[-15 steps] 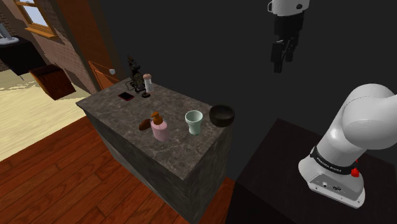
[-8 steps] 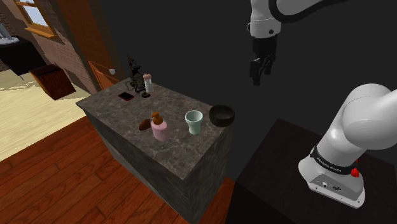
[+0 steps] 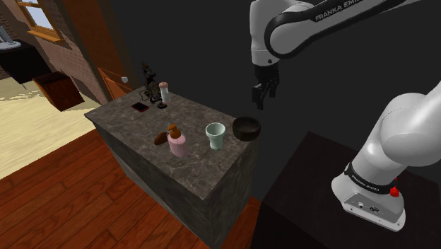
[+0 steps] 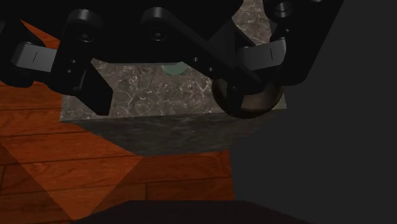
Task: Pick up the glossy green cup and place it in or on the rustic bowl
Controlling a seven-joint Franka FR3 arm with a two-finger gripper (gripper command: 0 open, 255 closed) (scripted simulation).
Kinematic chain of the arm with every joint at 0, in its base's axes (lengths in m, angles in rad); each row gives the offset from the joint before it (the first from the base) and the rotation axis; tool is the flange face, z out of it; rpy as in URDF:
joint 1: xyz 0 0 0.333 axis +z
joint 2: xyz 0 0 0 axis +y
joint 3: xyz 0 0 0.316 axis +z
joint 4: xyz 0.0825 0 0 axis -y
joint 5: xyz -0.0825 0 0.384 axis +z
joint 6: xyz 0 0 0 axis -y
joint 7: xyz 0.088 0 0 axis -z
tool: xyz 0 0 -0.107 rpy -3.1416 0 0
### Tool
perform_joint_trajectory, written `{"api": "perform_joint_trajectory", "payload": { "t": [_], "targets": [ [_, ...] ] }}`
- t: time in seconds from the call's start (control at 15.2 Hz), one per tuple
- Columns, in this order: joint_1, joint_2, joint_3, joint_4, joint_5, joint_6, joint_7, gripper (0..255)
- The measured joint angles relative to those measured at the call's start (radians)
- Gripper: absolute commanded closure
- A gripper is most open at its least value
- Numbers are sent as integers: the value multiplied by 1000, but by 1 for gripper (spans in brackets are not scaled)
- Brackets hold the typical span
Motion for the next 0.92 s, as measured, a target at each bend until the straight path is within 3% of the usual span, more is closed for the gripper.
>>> {"api": "perform_joint_trajectory", "payload": {
  "t": [0.46,0.92],
  "targets": [
    [0,271,30,82,-47,207,55,0],
    [10,533,37,238,-122,329,112,0]
  ]
}}
